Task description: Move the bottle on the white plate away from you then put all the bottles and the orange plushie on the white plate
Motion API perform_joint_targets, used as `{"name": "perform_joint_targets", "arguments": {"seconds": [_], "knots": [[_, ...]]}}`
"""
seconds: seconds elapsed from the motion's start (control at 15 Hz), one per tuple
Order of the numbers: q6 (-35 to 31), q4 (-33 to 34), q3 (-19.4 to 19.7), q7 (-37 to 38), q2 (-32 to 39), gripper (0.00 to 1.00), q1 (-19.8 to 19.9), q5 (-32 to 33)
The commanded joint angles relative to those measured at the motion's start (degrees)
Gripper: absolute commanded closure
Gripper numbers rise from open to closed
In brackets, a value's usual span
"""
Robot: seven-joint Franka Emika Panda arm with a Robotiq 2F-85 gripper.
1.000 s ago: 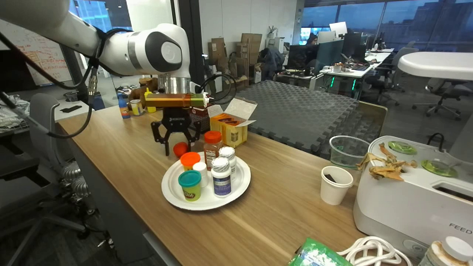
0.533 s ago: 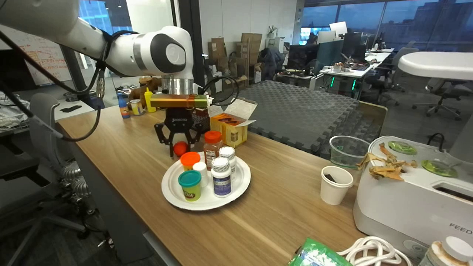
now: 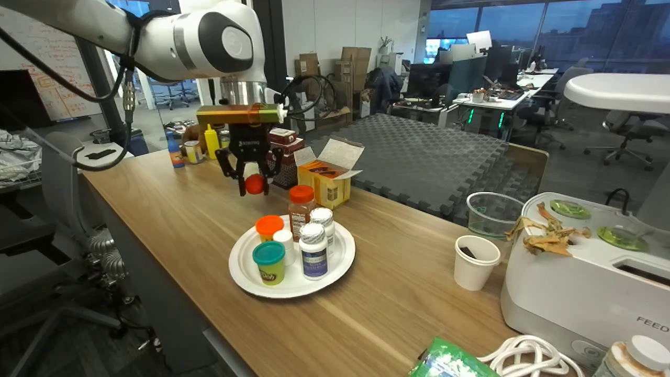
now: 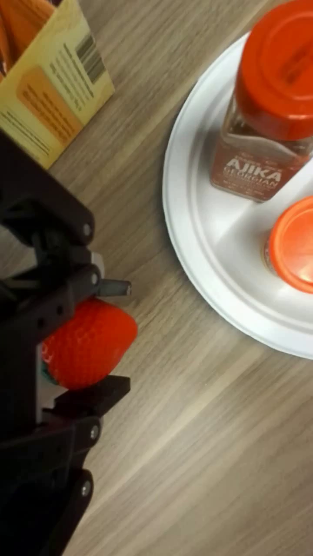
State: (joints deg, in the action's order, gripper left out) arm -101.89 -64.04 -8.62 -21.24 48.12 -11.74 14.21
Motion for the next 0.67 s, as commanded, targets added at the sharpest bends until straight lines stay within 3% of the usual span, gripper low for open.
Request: {"name": "perform_joint_targets", "arguments": {"seconds": [0.0, 0.6], "knots": [[-4.7, -10.5, 1.4, 9.6, -8.8, 0.76, -0.3, 0.6], [-8.7, -32.6, 4.8, 28.0, -22.2, 0.76, -0.5, 0.5]]}}
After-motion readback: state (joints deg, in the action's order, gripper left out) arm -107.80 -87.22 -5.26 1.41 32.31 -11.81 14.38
